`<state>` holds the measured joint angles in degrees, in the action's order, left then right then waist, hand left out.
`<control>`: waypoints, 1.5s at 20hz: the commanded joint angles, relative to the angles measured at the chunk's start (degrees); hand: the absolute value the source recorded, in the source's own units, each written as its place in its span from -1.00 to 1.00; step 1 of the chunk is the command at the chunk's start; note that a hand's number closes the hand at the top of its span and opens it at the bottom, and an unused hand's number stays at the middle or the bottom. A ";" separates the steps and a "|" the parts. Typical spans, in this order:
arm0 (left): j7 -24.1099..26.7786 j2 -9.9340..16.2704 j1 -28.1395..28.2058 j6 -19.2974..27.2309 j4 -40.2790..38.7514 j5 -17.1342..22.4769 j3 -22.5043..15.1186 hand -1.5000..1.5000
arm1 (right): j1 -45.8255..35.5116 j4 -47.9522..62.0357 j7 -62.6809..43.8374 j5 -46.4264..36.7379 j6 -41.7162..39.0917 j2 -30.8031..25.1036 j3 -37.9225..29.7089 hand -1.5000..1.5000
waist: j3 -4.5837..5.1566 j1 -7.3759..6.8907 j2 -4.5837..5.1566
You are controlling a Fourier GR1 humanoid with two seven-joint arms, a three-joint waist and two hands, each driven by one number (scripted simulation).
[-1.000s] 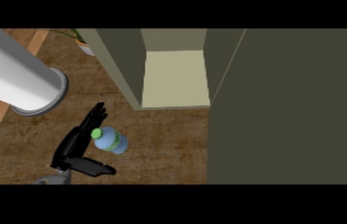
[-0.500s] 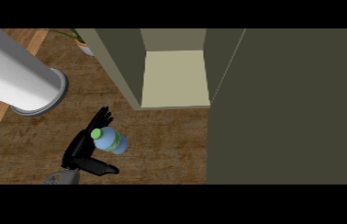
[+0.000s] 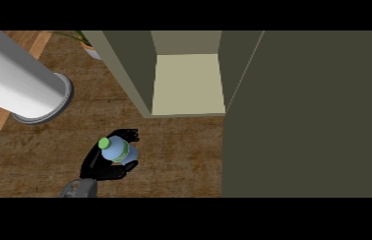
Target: Pick up the bottled water, place it into the cabinet and close the cabinet
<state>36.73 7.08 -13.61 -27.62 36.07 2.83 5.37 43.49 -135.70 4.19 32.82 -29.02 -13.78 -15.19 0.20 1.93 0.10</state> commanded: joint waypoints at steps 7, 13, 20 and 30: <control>3.24 -2.35 -1.62 -6.49 -2.49 2.31 -0.41 1.00 | 3.38 -12.31 -3.66 6.56 4.06 0.26 -1.48 -1.00 | -0.06 -0.90 -0.12; 5.30 2.04 0.34 -0.63 -1.04 8.57 7.60 1.00 | 5.13 -7.23 0.83 7.70 0.29 -1.26 -4.58 -1.00 | -0.11 -1.36 -0.33; 10.20 3.68 0.42 5.15 0.14 10.18 11.20 1.00 | 8.63 -11.22 -0.20 10.21 0.58 -1.55 -4.64 -1.00 | -0.10 -0.97 -0.30; -3.19 -3.29 0.98 12.32 17.74 10.19 5.09 1.00 | 8.51 -9.51 1.45 10.30 0.23 -1.39 -5.51 -1.00 | -0.22 -1.68 -0.51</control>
<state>36.72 6.49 -13.21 -18.23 47.17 13.20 12.49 48.95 -135.09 9.01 37.04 -30.44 -16.15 -19.66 0.01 0.39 -0.35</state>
